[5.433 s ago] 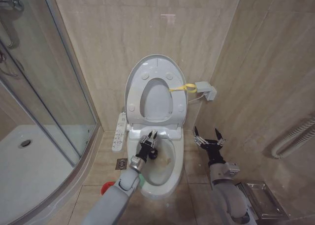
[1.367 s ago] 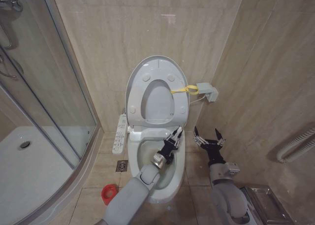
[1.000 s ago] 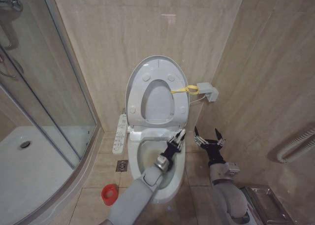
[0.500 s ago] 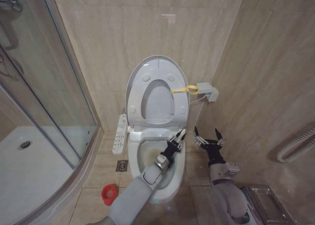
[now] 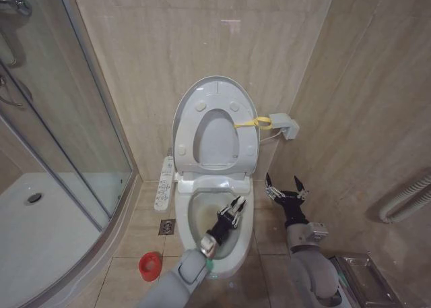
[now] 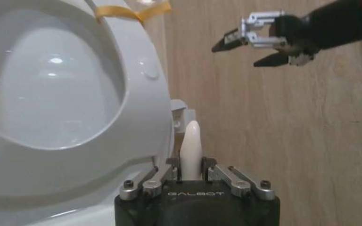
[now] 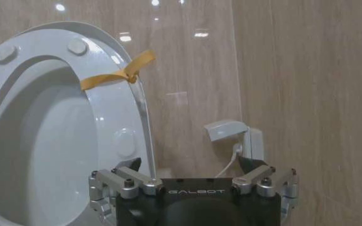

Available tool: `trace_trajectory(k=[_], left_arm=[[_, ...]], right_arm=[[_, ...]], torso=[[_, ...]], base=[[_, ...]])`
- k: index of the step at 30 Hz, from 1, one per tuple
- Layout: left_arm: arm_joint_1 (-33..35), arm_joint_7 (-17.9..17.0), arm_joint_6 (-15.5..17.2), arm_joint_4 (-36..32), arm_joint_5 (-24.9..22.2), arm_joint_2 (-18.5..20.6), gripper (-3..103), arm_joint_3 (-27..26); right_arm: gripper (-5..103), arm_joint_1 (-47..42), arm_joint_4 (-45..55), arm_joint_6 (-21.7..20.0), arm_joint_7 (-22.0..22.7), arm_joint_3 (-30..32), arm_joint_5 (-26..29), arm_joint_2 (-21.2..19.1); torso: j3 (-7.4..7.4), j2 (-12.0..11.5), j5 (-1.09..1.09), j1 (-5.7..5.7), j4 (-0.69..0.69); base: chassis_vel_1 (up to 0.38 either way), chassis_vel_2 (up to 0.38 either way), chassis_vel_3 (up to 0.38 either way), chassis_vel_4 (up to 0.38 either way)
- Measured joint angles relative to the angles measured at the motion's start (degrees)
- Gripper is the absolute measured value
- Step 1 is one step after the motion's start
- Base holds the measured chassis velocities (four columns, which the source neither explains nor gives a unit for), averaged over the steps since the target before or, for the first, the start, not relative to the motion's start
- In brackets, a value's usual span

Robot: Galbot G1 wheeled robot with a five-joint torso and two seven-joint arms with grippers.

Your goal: Open the toilet lid, clean the toilet bowl with a toilet brush, close the toilet lid, and flush.

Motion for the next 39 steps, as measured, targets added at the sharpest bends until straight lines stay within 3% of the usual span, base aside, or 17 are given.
trace_trajectory(k=[9, 18, 28, 34, 39], left_arm=[[5.63, -0.34, 1.58, -7.9, 0.43, 1.83, 21, -3.3], [0.29, 0.01, 1.63, -8.44, 0.49, 1.68, 21, -4.48], [-4.97, 0.45, 1.29, -2.79, 0.12, -1.15, 21, -0.12], [-6.05, 0.63, -0.35, 2.31, 0.1, -3.53, 21, 1.77], [-7.32, 1.14, -2.44, 6.73, 0.04, -3.27, 21, 2.02]], right_arm=[[100, 0.0, 0.0, 0.0, 0.0, 0.0, 0.0, 0.0], [100, 0.0, 0.0, 0.0, 0.0, 0.0, 0.0, 0.0], [100, 0.0, 0.0, 0.0, 0.0, 0.0, 0.0, 0.0], [100, 0.0, 0.0, 0.0, 0.0, 0.0, 0.0, 0.0], [100, 0.0, 0.0, 0.0, 0.0, 0.0, 0.0, 0.0]], torso=[[0.0, 0.0, -0.01, 0.0, -0.01], [0.01, 0.0, 0.0, 0.0, -0.01], [0.01, 0.0, 0.0, 0.0, -0.01], [0.01, 0.0, 0.0, 0.0, -0.01], [0.01, 0.0, 0.01, 0.0, 0.0]], base=[[0.0, 0.0, 0.0, 0.0], [0.0, 0.0, 0.0, 0.0], [0.0, 0.0, 0.0, 0.0], [0.0, 0.0, 0.0, 0.0], [0.0, 0.0, 0.0, 0.0]])
